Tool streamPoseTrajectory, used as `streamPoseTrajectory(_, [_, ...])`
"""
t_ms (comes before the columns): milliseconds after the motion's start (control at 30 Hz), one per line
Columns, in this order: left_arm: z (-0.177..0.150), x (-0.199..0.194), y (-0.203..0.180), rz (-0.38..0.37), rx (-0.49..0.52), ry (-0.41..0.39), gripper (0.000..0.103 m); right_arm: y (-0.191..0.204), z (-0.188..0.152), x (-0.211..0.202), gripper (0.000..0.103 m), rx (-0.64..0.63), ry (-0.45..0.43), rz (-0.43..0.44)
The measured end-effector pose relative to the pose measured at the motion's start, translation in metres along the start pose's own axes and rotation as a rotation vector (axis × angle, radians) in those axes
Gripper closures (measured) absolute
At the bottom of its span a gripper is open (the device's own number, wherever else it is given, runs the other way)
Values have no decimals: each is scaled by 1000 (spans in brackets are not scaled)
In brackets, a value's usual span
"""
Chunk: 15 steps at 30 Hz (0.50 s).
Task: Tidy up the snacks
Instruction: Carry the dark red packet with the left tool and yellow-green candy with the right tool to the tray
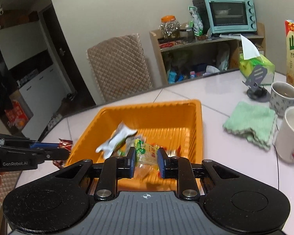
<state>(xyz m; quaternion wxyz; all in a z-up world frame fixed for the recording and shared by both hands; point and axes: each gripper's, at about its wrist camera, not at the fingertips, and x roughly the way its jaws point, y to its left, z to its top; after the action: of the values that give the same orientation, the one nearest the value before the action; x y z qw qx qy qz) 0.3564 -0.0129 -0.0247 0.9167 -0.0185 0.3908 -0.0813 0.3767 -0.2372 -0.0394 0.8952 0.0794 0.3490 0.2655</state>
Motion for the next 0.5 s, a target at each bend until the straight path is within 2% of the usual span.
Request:
streamPoseTrajectory(300, [54, 55, -8, -46, -4, -3, 84, -23, 31, 41, 79, 12, -5, 1])
streamPoseTrajectory(500, [73, 86, -16, -47, 17, 12, 84, -39, 44, 60, 79, 35, -6, -12])
